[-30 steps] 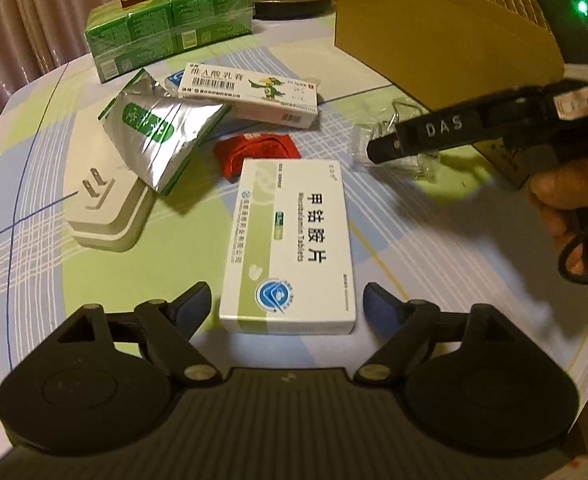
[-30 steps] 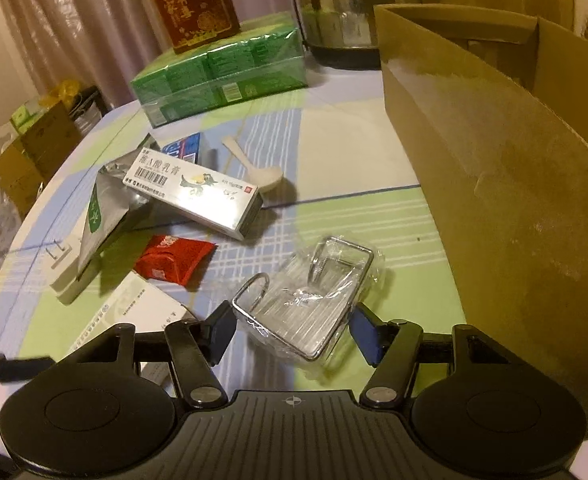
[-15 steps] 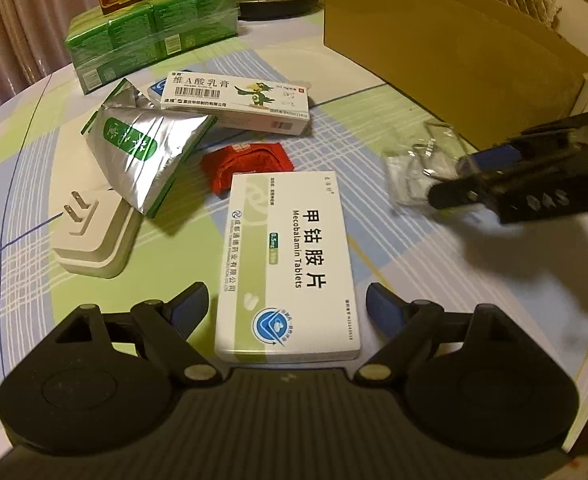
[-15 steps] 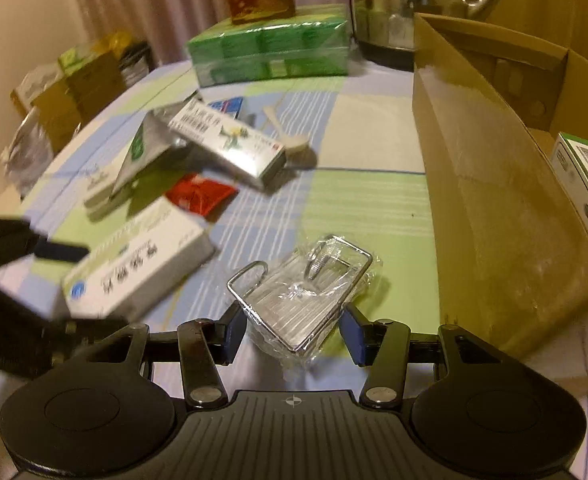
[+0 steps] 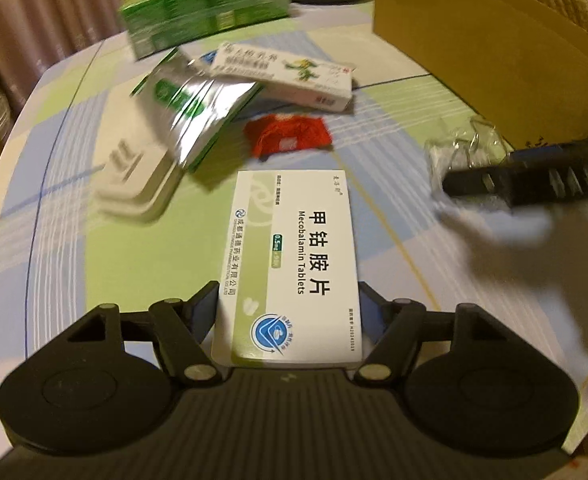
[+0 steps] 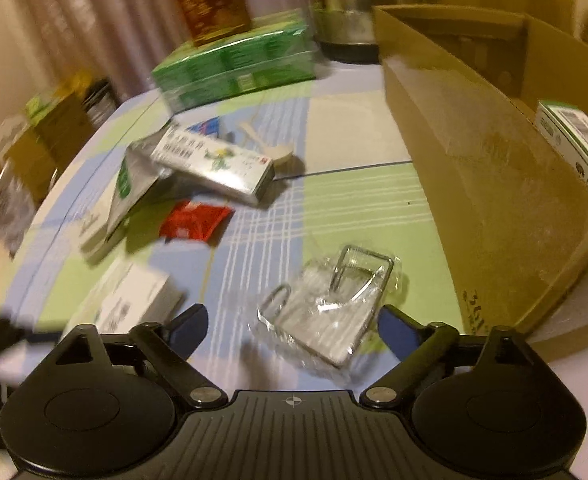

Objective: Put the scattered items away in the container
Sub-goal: 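Carry the white box and wrapped rack with both tools over the cardboard box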

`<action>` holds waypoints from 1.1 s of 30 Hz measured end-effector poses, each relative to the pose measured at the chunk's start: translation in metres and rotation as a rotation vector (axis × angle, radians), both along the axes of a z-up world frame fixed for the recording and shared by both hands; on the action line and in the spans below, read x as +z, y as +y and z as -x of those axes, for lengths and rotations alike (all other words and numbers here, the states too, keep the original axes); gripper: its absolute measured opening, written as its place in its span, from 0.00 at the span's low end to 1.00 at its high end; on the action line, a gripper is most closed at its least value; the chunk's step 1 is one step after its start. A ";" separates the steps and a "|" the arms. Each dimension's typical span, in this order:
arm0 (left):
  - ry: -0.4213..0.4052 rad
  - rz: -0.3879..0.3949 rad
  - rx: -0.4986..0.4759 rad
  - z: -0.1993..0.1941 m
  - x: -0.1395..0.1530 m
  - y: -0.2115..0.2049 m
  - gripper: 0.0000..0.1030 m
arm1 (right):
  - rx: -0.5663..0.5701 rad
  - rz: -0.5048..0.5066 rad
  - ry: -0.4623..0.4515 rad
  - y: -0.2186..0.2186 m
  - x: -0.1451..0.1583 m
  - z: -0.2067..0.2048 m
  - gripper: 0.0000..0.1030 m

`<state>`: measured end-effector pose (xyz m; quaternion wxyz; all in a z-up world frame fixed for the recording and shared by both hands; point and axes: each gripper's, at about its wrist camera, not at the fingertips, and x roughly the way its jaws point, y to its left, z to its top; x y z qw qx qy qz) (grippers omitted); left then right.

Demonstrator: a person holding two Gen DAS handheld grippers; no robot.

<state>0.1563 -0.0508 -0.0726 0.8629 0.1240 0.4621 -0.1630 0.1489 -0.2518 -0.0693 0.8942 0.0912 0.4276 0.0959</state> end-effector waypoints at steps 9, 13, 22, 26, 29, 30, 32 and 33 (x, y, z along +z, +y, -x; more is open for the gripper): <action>0.002 0.031 0.049 0.014 -0.002 0.004 0.66 | -0.062 0.050 0.032 0.003 -0.009 -0.015 0.57; 0.002 0.036 0.051 0.014 0.001 0.004 0.73 | 0.002 0.087 0.003 -0.001 -0.008 -0.007 0.56; 0.024 0.019 0.029 0.000 0.000 -0.003 0.77 | 0.127 0.119 -0.047 -0.003 -0.004 0.022 0.56; 0.032 -0.008 0.015 -0.009 -0.003 -0.005 0.73 | 0.136 0.123 -0.049 -0.002 -0.004 0.026 0.56; 0.044 -0.001 0.011 -0.012 -0.001 -0.005 0.65 | 0.147 0.115 -0.047 -0.002 -0.005 0.027 0.56; 0.044 -0.003 0.011 -0.011 -0.001 -0.005 0.65 | 0.151 0.111 -0.047 -0.001 -0.004 0.027 0.56; 0.047 0.003 0.012 -0.008 0.000 -0.005 0.65 | 0.157 0.103 -0.049 -0.001 -0.002 0.030 0.56; 0.042 0.008 0.014 -0.005 0.002 -0.004 0.65 | 0.161 0.104 -0.056 0.000 0.000 0.031 0.56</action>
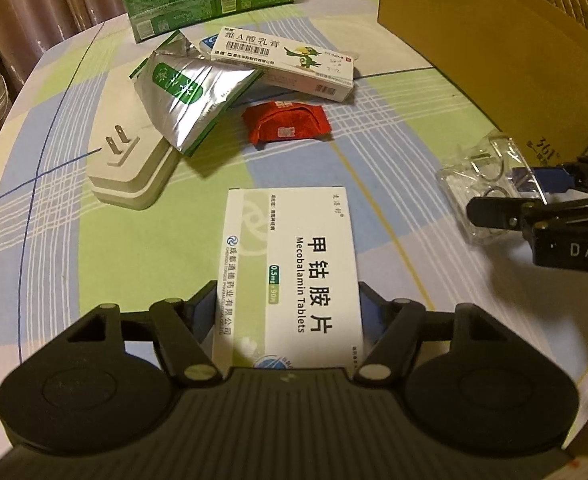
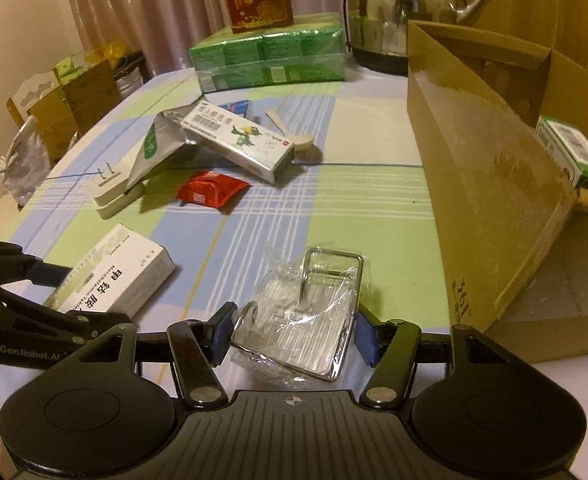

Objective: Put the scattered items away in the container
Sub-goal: 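Carry the white box and wrapped rack with both tools over the cardboard box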

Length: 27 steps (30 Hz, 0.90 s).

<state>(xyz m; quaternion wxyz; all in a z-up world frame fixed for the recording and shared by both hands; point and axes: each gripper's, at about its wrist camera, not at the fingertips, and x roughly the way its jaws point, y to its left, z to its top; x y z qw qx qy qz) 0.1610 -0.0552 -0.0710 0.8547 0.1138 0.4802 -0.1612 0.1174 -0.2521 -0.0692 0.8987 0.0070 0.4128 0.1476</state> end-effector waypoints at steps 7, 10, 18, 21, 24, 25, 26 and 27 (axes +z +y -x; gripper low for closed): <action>-0.025 0.034 0.033 0.020 0.019 0.003 0.65 | 0.010 -0.003 -0.037 0.000 0.019 0.015 0.56; -0.045 0.041 0.029 0.027 0.032 0.001 0.65 | 0.012 -0.003 -0.065 -0.001 0.032 0.023 0.56; -0.114 0.066 0.003 0.043 0.074 -0.015 0.65 | 0.001 0.010 -0.183 -0.015 0.081 0.047 0.56; -0.135 0.080 -0.021 0.047 0.087 -0.029 0.65 | -0.017 0.017 -0.230 -0.029 0.101 0.053 0.56; -0.155 0.101 -0.054 0.048 0.102 -0.047 0.65 | -0.041 0.034 -0.273 -0.047 0.117 0.057 0.56; -0.161 0.111 -0.067 0.047 0.106 -0.054 0.65 | -0.053 0.042 -0.286 -0.054 0.122 0.056 0.56; -0.169 0.121 -0.082 0.046 0.112 -0.063 0.65 | -0.065 0.050 -0.296 -0.062 0.126 0.056 0.56; -0.176 0.127 -0.098 0.045 0.116 -0.072 0.65 | -0.078 0.058 -0.304 -0.070 0.130 0.055 0.56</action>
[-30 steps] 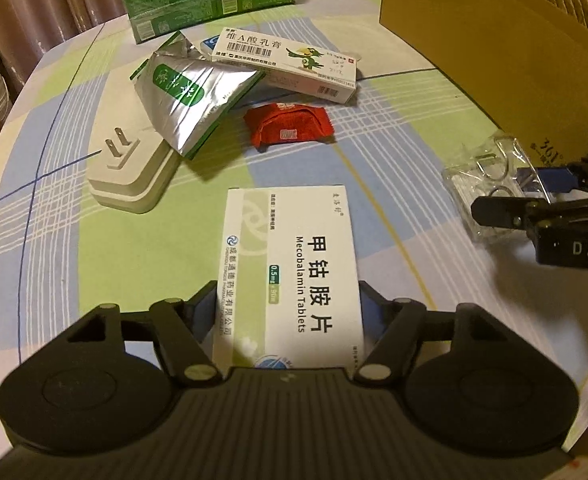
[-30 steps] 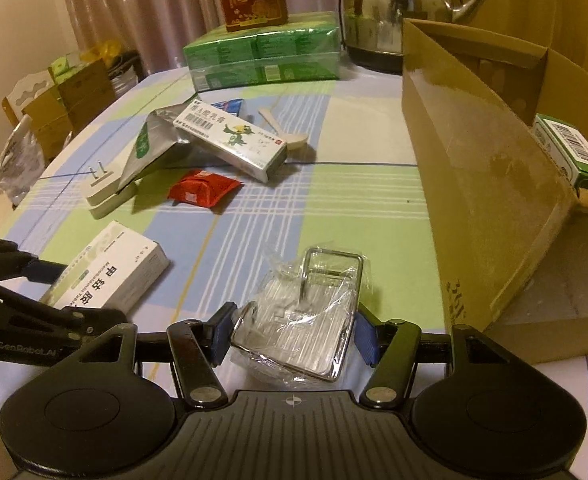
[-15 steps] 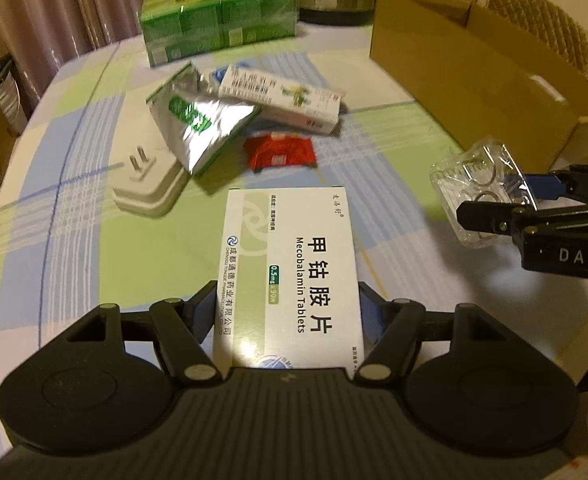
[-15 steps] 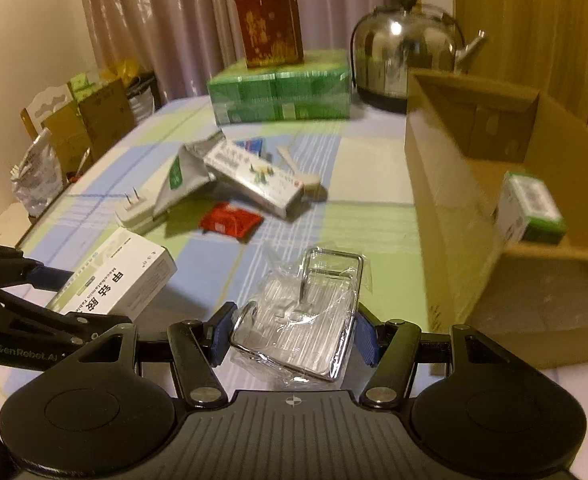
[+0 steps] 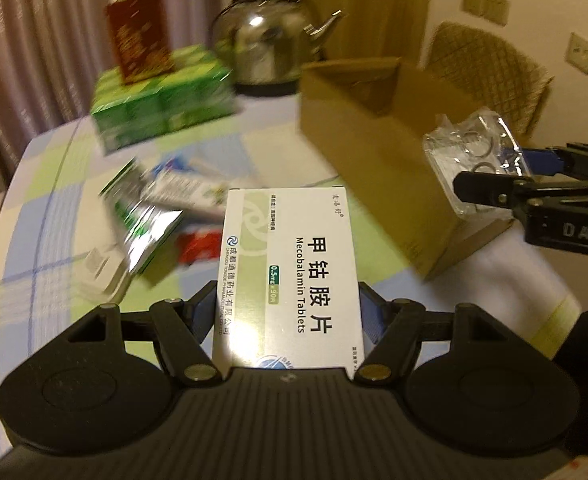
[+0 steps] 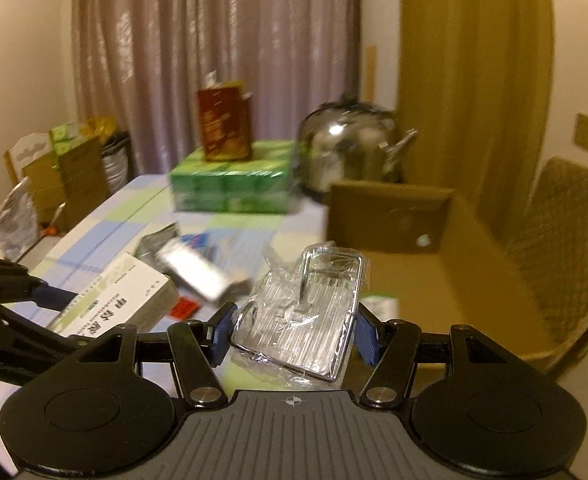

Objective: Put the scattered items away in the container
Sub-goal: 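Carry the white box and wrapped rack with both tools over the cardboard box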

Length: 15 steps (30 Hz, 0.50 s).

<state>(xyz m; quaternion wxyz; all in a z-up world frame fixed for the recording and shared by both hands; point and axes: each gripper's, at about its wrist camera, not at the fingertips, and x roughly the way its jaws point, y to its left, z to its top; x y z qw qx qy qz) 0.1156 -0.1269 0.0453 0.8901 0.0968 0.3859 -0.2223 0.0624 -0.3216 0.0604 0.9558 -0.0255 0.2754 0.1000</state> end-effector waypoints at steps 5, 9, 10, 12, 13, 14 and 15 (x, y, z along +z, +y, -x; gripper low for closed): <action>-0.031 0.020 -0.081 -0.008 0.017 -0.047 0.65 | -0.086 0.026 -0.013 -0.046 0.006 -0.008 0.56; -0.053 0.006 -0.137 -0.016 0.023 -0.083 0.65 | -0.106 0.041 0.004 -0.074 0.004 -0.016 0.56; -0.053 0.009 -0.144 -0.018 0.023 -0.089 0.65 | -0.107 0.039 0.007 -0.078 0.003 -0.019 0.56; -0.050 0.013 -0.156 -0.023 0.024 -0.101 0.65 | -0.110 0.026 0.014 -0.084 0.003 -0.026 0.56; -0.048 0.014 -0.159 -0.026 0.025 -0.107 0.65 | -0.112 0.016 0.017 -0.088 0.001 -0.030 0.56; -0.046 0.017 -0.161 -0.029 0.026 -0.111 0.65 | -0.115 0.008 0.020 -0.090 0.000 -0.033 0.56; -0.044 0.020 -0.163 -0.032 0.027 -0.114 0.65 | -0.118 0.001 0.021 -0.093 -0.001 -0.036 0.56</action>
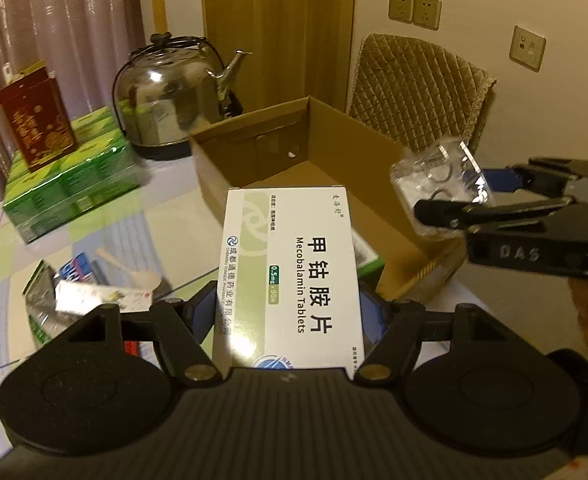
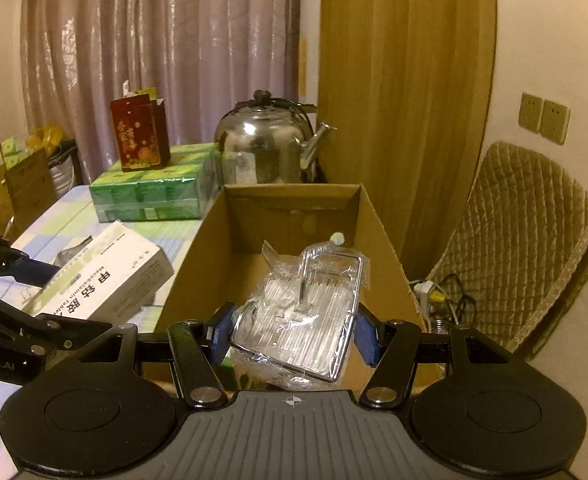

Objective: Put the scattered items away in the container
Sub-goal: 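Carry the white box and wrapped rack with both tools over the cardboard box, then open the left tool to drop the white box while the right tool releases the rack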

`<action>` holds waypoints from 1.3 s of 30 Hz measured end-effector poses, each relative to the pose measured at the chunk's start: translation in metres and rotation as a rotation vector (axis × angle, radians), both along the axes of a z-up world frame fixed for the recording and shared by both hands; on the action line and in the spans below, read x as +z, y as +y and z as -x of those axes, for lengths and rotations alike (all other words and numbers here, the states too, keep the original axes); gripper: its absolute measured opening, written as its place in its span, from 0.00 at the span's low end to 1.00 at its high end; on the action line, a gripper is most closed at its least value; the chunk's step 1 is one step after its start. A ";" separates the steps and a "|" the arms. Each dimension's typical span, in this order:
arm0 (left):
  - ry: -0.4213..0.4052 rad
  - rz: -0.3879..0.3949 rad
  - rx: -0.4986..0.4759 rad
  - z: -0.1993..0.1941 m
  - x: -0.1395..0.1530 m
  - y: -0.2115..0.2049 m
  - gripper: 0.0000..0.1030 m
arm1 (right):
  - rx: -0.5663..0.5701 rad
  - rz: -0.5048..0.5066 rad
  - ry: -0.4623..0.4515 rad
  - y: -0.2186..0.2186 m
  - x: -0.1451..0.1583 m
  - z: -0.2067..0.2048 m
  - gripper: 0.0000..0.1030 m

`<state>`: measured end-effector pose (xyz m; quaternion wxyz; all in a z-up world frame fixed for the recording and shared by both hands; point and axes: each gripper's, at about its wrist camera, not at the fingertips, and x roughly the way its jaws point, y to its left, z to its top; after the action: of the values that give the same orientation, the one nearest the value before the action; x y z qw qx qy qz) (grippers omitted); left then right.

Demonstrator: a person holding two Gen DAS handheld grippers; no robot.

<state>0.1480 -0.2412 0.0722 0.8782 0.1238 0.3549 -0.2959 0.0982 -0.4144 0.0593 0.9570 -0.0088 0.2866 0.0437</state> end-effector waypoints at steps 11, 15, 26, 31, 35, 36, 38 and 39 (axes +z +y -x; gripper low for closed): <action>-0.010 -0.060 -0.087 -0.038 -0.014 -0.055 0.65 | -0.053 -0.030 0.006 -0.040 -0.009 -0.021 0.56; -0.016 -0.107 -0.141 -0.042 -0.024 -0.071 0.65 | -0.063 -0.035 0.010 -0.049 -0.014 -0.024 0.56; -0.040 -0.179 -0.228 -0.058 -0.041 -0.103 0.65 | -0.075 -0.051 0.017 -0.061 -0.025 -0.033 0.56; -0.017 -0.134 -0.215 -0.075 -0.044 -0.111 0.65 | -0.084 -0.052 0.022 -0.066 -0.029 -0.036 0.56; 0.012 -0.080 -0.199 -0.087 -0.047 -0.113 0.65 | -0.082 -0.044 0.015 -0.068 -0.030 -0.036 0.56; 0.012 -0.075 -0.195 -0.089 -0.047 -0.114 0.65 | -0.080 -0.043 0.014 -0.068 -0.030 -0.036 0.56; 0.008 -0.075 -0.188 -0.091 -0.047 -0.115 0.65 | -0.075 -0.046 0.011 -0.069 -0.031 -0.037 0.56; 0.011 -0.071 -0.186 -0.092 -0.046 -0.115 0.65 | -0.073 -0.045 0.011 -0.069 -0.031 -0.038 0.56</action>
<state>0.2404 -0.3557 0.0258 0.8401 0.1856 0.3569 -0.3639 0.1358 -0.4830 0.0286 0.9563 0.0234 0.2910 0.0155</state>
